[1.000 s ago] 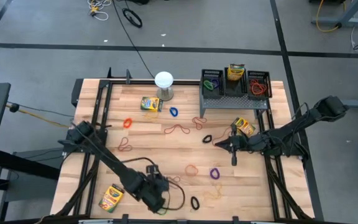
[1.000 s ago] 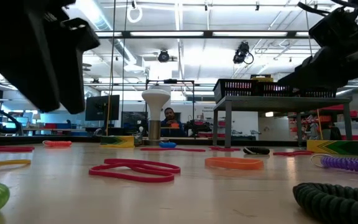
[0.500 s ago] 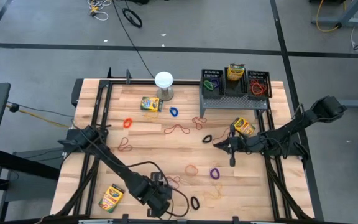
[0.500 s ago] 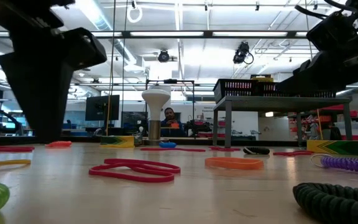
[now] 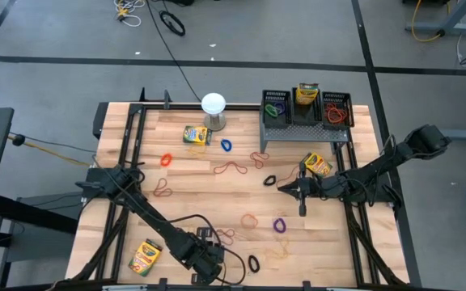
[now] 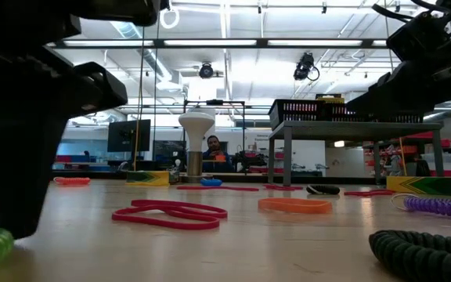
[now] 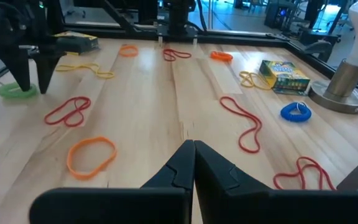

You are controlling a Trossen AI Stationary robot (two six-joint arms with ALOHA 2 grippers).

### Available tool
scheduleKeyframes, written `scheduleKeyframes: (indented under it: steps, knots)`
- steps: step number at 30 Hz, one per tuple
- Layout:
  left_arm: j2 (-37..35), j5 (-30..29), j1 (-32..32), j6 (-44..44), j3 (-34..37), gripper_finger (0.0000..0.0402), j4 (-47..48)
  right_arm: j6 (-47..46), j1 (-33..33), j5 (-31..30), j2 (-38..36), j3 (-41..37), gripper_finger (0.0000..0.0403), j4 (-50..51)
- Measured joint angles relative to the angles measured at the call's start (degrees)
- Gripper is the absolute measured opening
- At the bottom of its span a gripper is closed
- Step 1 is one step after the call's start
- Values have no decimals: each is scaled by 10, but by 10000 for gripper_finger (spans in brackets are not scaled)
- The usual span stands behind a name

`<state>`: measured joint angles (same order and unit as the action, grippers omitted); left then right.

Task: Pick & Place Office Desk Supplies
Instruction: Put the green spring keychain into the left black basket on the shelf

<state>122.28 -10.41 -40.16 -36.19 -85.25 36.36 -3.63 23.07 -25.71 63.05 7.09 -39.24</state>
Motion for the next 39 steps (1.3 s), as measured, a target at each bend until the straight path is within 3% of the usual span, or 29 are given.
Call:
scheduleKeyframes:
  steps: [5, 7, 15, 21, 26, 29, 32, 39]
  knots:
    - [0, -11, 0, 18, 0, 34, 2, 0, 0, 0, 0, 0, 13, 0]
    - [0, -28, 0, 30, 0, 14, 6, 0, 0, 0, 0, 0, 13, 0]
    - [-10, -145, -12, 51, 0, 9, 60, 0, 0, 0, 0, 0, 13, 0]
    - [-37, -278, -19, 67, 0, 10, 54, 0, 0, 0, 0, 0, 13, -2]
    - [-39, -347, -19, 71, 14, 10, 38, 0, 0, 0, 0, 0, 13, -7]
    - [-45, -360, -10, 70, 75, 10, -35, 6, 0, 0, 0, 0, 14, -16]
    - [-64, -348, 4, 84, 165, 10, -176, 13, 0, 0, 0, 0, 14, -22]
    - [-136, -296, 60, 241, 400, 10, -708, 20, 0, 0, 34, 1, 14, -69]
